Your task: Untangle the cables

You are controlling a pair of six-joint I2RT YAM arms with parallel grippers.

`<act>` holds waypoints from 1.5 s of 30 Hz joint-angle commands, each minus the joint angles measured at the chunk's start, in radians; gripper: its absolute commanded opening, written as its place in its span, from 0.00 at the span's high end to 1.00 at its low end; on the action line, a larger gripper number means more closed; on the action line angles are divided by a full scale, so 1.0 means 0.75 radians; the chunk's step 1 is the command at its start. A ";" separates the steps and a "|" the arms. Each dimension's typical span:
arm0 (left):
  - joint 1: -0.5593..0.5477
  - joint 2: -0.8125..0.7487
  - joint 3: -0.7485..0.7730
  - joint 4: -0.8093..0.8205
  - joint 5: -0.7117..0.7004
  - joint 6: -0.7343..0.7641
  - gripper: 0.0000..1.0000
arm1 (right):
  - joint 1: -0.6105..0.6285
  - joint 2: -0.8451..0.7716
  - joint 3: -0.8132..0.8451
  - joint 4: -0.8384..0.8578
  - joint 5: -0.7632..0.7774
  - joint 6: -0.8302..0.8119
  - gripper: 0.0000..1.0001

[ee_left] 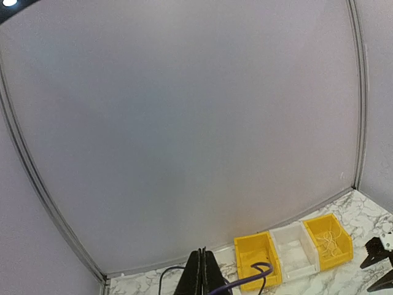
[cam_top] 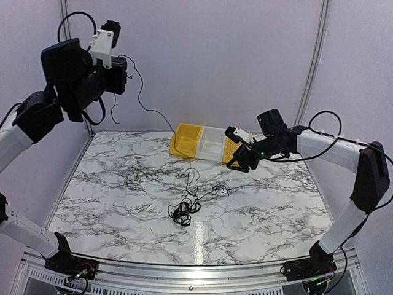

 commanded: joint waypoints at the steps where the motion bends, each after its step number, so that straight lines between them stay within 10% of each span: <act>1: 0.083 0.148 0.153 -0.107 0.201 -0.173 1.00 | -0.003 -0.179 -0.077 -0.093 0.013 -0.084 0.33; 17: 0.257 0.902 1.111 -0.078 0.461 -0.291 1.00 | -0.003 -0.406 -0.474 0.170 0.146 -0.129 0.27; 34: 0.518 1.115 1.130 0.327 0.780 -0.585 1.00 | -0.003 -0.322 -0.441 0.166 0.174 -0.134 0.27; 45: 0.450 0.824 0.466 0.458 0.932 -0.799 1.00 | 0.042 0.090 0.290 0.086 0.024 0.055 0.27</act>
